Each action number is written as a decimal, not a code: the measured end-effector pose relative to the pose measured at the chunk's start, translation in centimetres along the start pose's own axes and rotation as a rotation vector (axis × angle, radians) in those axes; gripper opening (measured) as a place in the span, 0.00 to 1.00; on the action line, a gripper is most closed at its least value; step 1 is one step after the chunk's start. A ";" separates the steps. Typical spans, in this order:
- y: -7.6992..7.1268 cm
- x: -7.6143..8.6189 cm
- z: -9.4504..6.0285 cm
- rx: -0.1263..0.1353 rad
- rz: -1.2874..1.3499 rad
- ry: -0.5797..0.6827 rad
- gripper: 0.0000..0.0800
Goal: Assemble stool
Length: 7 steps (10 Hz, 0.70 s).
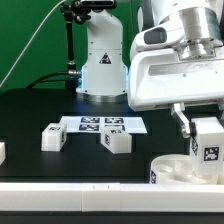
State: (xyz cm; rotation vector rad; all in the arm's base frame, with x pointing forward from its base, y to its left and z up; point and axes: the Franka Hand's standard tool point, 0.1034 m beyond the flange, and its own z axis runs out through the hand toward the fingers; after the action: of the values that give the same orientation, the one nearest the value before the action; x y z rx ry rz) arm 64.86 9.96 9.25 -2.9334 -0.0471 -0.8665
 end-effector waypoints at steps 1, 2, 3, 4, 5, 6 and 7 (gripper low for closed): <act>0.0 0.0 0.0 -0.001 -0.001 0.008 0.43; 0.0 0.0 0.0 -0.001 -0.001 0.015 0.43; -0.1 0.0 0.0 -0.002 -0.002 0.021 0.43; -0.1 -0.1 -0.1 -0.003 -0.003 0.034 0.43; -0.1 -0.2 -0.1 -0.004 -0.004 0.046 0.43; -0.1 -0.2 -0.1 -0.005 -0.005 0.061 0.43; -0.1 -0.2 -0.1 -0.007 -0.006 0.075 0.43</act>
Offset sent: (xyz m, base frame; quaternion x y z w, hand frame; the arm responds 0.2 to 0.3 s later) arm -0.0116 -0.0011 -0.0083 -0.0195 0.0174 -0.0027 0.9997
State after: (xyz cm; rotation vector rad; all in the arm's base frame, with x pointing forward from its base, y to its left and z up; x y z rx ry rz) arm 64.64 10.01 9.20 -2.9050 -0.0480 -0.9790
